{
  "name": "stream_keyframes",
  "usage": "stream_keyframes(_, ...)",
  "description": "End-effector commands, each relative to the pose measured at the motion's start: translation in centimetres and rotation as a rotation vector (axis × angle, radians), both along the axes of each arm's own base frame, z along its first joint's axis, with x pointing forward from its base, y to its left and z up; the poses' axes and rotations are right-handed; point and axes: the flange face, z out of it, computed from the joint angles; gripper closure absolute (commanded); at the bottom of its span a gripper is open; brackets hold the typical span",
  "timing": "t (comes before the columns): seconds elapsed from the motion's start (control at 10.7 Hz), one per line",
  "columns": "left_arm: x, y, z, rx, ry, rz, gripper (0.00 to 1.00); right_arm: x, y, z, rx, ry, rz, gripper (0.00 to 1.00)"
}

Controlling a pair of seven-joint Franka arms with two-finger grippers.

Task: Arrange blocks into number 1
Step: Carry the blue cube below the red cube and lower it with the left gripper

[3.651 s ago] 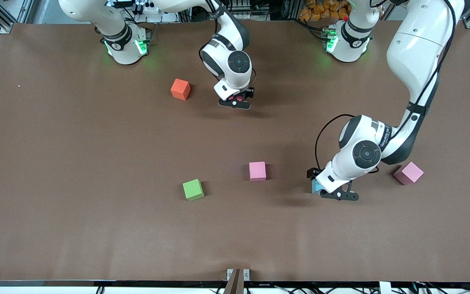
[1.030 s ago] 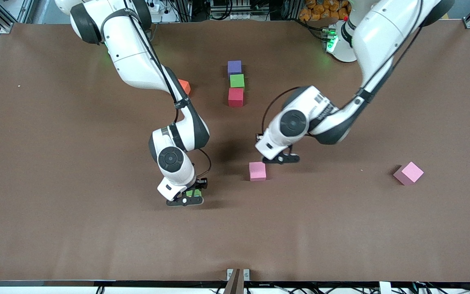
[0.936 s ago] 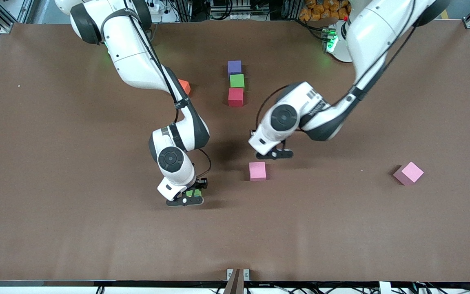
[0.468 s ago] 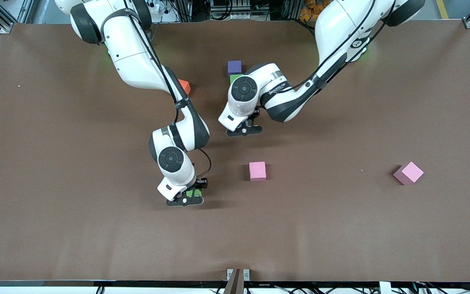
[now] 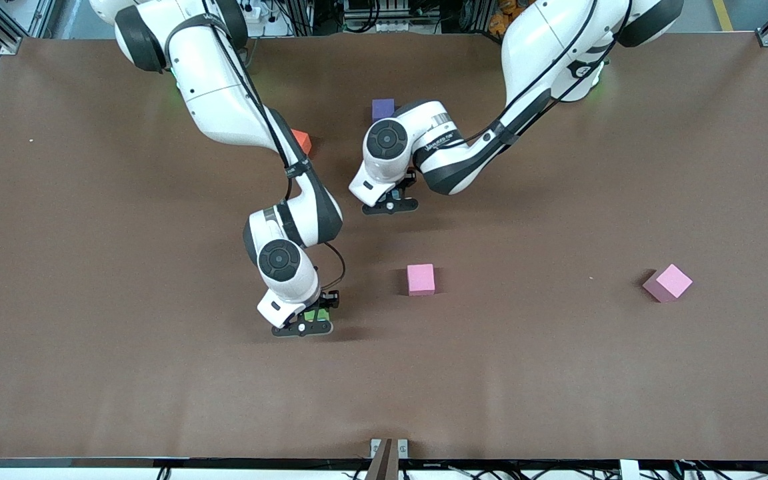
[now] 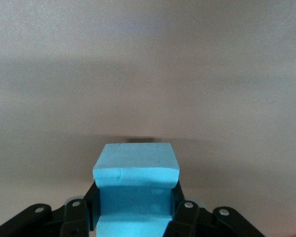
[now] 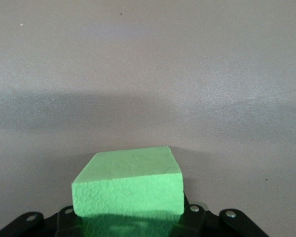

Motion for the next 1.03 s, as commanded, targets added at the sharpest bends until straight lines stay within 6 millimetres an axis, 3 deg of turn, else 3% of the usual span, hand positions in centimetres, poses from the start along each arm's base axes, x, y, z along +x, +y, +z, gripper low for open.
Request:
stream_keyframes(0.0, -1.3, -0.1, -0.8, 0.024, -0.037, -0.015, 1.00, 0.2, 0.3, 0.0, -0.002, 0.003, -0.013, 1.00)
stream_keyframes(0.47, -2.5, -1.3, -0.6, -0.006, -0.052, -0.026, 1.00, 0.2, 0.3, 0.1, -0.001, 0.001, -0.017, 1.00)
stream_keyframes(0.94, -2.9, -1.0, -1.3, 0.015, -0.089, -0.074, 1.00, 0.1, 0.4, 0.0, -0.002, 0.003, -0.019, 1.00)
